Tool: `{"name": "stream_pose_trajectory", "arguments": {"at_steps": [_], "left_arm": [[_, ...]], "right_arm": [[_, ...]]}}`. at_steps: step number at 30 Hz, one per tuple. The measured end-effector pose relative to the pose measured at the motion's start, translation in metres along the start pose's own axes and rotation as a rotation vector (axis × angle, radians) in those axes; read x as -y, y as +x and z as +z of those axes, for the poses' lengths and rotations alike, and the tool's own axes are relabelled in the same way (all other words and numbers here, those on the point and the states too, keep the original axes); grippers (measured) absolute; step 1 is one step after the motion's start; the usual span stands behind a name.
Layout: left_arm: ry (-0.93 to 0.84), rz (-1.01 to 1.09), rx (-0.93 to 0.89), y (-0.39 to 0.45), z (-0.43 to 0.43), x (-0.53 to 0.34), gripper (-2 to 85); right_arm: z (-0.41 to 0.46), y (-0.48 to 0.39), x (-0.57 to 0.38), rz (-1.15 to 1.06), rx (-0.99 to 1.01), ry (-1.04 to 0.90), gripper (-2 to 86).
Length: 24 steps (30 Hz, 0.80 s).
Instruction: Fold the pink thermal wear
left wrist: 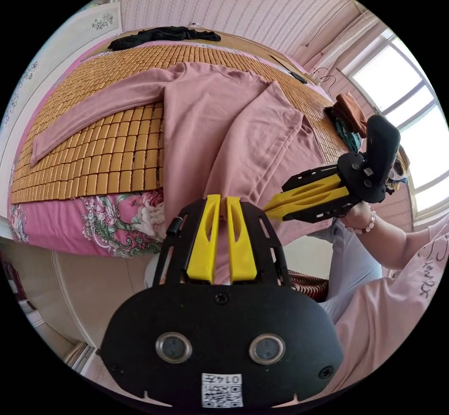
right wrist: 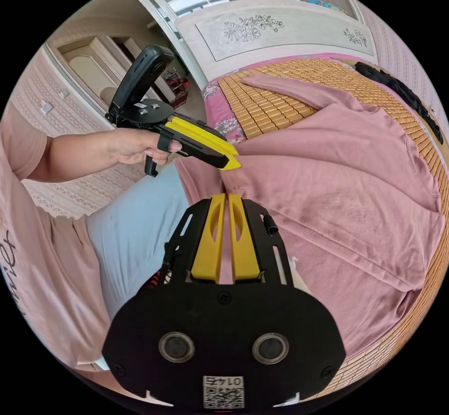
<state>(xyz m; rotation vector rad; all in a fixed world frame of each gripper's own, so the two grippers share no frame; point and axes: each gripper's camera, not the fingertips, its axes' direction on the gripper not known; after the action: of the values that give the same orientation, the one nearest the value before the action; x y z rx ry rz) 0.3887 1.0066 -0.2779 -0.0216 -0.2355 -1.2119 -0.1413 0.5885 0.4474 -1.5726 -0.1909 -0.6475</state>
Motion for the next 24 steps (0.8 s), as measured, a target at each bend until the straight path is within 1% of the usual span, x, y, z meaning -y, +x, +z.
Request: {"name": "stream_pose_trajectory", "arguments": {"at_steps": [3, 7, 11, 14, 15, 16, 19, 21, 24], "left_arm": [[-0.004, -0.018, -0.008, -0.012, -0.009, -0.005, 4.5], [0.013, -0.048, 0.008, -0.038, -0.033, -0.021, 5.8], [0.077, -0.131, 0.107, -0.075, -0.063, -0.042, 5.7], [0.173, -0.242, 0.171, -0.123, -0.091, -0.054, 6.0], [0.231, -0.308, 0.205, -0.148, -0.102, -0.057, 6.1], [0.283, -0.374, 0.222, -0.174, -0.111, -0.058, 6.2], [0.348, -0.521, 0.213, -0.241, -0.127, -0.053, 6.5], [0.379, -0.564, 0.206, -0.273, -0.135, -0.045, 6.9], [0.449, -0.614, 0.286, -0.311, -0.147, -0.029, 8.2]], "right_arm": [[-0.010, 0.001, -0.003, 0.028, -0.018, -0.036, 0.4], [-0.023, 0.004, -0.002, 0.065, 0.021, -0.050, 0.6], [-0.027, 0.000, 0.020, 0.034, 0.025, -0.075, 1.2], [-0.030, -0.002, 0.051, -0.011, 0.017, -0.093, 2.6], [-0.032, -0.002, 0.067, -0.038, -0.001, -0.106, 3.4], [-0.034, -0.001, 0.084, -0.067, -0.030, -0.114, 4.5], [-0.041, 0.004, 0.136, -0.146, -0.136, -0.100, 6.4], [-0.042, 0.011, 0.170, -0.172, -0.199, -0.090, 7.7], [-0.040, 0.027, 0.224, -0.172, -0.239, -0.088, 8.9]]}}
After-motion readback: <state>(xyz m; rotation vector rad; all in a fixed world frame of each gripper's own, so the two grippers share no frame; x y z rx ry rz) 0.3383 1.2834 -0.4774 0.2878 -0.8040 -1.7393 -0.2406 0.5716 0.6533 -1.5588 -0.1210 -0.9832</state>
